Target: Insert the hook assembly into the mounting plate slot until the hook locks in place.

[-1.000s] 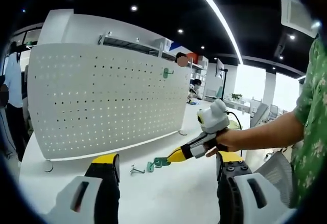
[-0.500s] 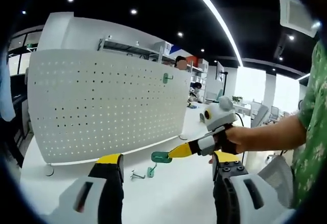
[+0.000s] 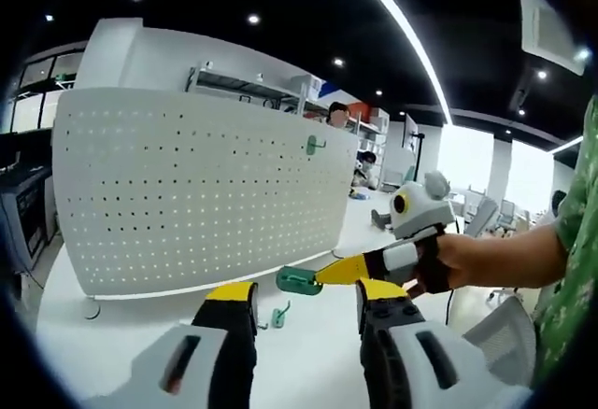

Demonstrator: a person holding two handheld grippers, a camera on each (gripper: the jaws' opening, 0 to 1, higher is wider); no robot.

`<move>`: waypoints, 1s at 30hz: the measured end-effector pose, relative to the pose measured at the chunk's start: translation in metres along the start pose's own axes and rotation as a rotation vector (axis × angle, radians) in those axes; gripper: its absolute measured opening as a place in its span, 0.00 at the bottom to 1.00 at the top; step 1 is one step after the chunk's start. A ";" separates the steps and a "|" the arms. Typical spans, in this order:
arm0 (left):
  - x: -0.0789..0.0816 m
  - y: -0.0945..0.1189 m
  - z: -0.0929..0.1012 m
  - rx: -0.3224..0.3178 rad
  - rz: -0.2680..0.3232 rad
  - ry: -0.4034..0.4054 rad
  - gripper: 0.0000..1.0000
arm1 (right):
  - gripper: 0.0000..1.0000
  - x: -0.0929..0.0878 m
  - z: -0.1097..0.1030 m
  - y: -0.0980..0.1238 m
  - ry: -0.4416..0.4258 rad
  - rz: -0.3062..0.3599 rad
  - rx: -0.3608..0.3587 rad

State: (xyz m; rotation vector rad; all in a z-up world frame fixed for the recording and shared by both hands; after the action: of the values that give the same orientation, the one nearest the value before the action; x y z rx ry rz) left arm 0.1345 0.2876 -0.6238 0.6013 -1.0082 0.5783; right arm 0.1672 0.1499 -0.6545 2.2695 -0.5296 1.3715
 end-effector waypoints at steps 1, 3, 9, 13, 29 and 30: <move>0.000 0.000 0.000 0.000 0.000 0.007 0.39 | 0.00 0.000 -0.001 0.000 -0.002 0.003 0.004; 0.000 0.000 0.000 0.001 -0.002 0.014 0.36 | 0.00 0.002 -0.004 0.000 -0.005 0.012 0.011; -0.001 -0.003 0.004 -0.012 -0.006 0.018 0.31 | 0.00 0.004 -0.012 -0.001 -0.008 0.025 0.039; 0.001 -0.003 0.005 -0.014 -0.003 0.011 0.29 | 0.00 0.003 -0.014 -0.001 -0.005 0.022 0.046; 0.001 0.002 -0.002 -0.020 -0.011 -0.097 0.32 | 0.00 0.008 -0.025 0.000 -0.191 0.018 0.177; 0.001 0.003 -0.001 -0.029 -0.014 -0.112 0.35 | 0.00 0.009 -0.025 0.001 -0.202 0.016 0.184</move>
State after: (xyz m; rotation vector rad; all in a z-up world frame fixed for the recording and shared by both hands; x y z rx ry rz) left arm 0.1339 0.2904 -0.6232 0.6198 -1.1147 0.5209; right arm 0.1524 0.1619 -0.6360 2.5765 -0.5053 1.2507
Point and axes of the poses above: the point that each gripper's makers call its tool centre point, and the gripper's own axes: y roughly backward along the fingers, z roughly to its right, x roughly out of its top, the point moved 6 cm from there along y, roughly backward along the fingers, and after that the axes turned 13 degrees about y, right-handed, at the moved point
